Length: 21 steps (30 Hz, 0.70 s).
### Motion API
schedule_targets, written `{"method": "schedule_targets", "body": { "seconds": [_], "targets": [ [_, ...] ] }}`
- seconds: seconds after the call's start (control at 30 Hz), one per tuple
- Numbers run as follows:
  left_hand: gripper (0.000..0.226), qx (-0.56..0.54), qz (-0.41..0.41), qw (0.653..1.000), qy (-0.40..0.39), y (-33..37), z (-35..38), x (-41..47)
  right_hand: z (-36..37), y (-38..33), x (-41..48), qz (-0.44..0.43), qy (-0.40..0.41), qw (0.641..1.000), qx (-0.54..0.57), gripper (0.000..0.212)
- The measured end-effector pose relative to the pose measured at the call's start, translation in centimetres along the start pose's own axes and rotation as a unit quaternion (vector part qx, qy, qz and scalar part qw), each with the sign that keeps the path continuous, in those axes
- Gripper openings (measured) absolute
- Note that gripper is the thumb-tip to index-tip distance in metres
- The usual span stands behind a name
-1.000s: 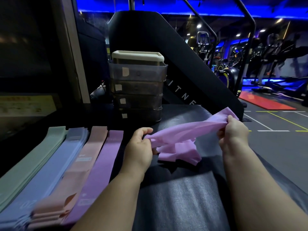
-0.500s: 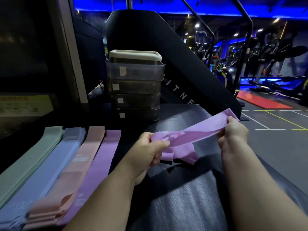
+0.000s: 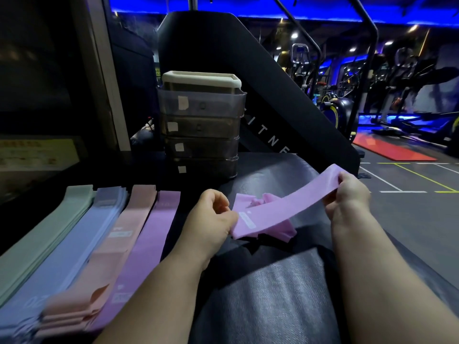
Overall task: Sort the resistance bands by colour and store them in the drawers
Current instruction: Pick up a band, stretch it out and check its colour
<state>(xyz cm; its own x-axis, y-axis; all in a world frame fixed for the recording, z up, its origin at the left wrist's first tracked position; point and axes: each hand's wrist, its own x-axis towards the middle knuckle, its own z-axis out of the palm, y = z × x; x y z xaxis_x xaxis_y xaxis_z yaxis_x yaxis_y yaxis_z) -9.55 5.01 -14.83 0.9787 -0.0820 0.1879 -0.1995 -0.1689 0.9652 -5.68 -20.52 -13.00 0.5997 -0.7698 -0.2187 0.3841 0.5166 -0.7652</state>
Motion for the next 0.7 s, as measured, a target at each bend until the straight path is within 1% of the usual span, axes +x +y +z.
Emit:
{"method": "schedule_targets", "body": {
  "seconds": [0.1,0.17,0.23,0.33,0.4,0.47,0.53,0.6,0.7],
  "targets": [
    [0.021,0.044,0.001,0.999,-0.011,0.1,-0.3,-0.2,-0.2,-0.1,0.2,-0.001,0.015,1.000,0.000,0.018],
    [0.027,0.092,-0.019,0.994,-0.061,0.4,-0.6,-0.6,-0.5,-0.1,0.4,-0.009,0.031,0.999,-0.011,0.017],
    [0.031,0.115,-0.045,0.985,-0.123,0.7,-0.8,-1.1,-0.7,-0.2,0.5,-0.013,0.042,0.999,-0.020,0.017],
    [0.027,0.128,-0.063,0.975,-0.168,1.3,-0.8,-1.6,-0.8,-0.3,0.2,-0.019,0.049,0.998,-0.031,0.017],
    [0.019,0.144,-0.073,0.971,-0.177,1.4,-0.9,-1.7,-0.8,-0.2,0.0,-0.023,0.049,0.998,-0.042,0.020],
    [0.012,0.176,-0.078,0.965,-0.178,1.4,-1.0,-1.8,-0.7,0.0,-0.2,-0.033,0.044,0.995,-0.085,0.023],
    [0.007,0.218,-0.067,0.958,-0.172,1.6,-1.2,-2.1,-0.5,0.3,-0.5,-0.044,0.029,0.990,-0.133,0.023],
    [0.006,0.266,-0.039,0.950,-0.161,2.3,-1.6,-2.6,-0.4,0.5,-1.1,-0.043,0.016,0.986,-0.158,0.022],
    [0.011,0.312,0.001,0.940,-0.139,3.4,-2.6,-3.9,-0.4,0.9,-1.8,-0.019,0.023,0.994,-0.101,0.018]
  ]
}}
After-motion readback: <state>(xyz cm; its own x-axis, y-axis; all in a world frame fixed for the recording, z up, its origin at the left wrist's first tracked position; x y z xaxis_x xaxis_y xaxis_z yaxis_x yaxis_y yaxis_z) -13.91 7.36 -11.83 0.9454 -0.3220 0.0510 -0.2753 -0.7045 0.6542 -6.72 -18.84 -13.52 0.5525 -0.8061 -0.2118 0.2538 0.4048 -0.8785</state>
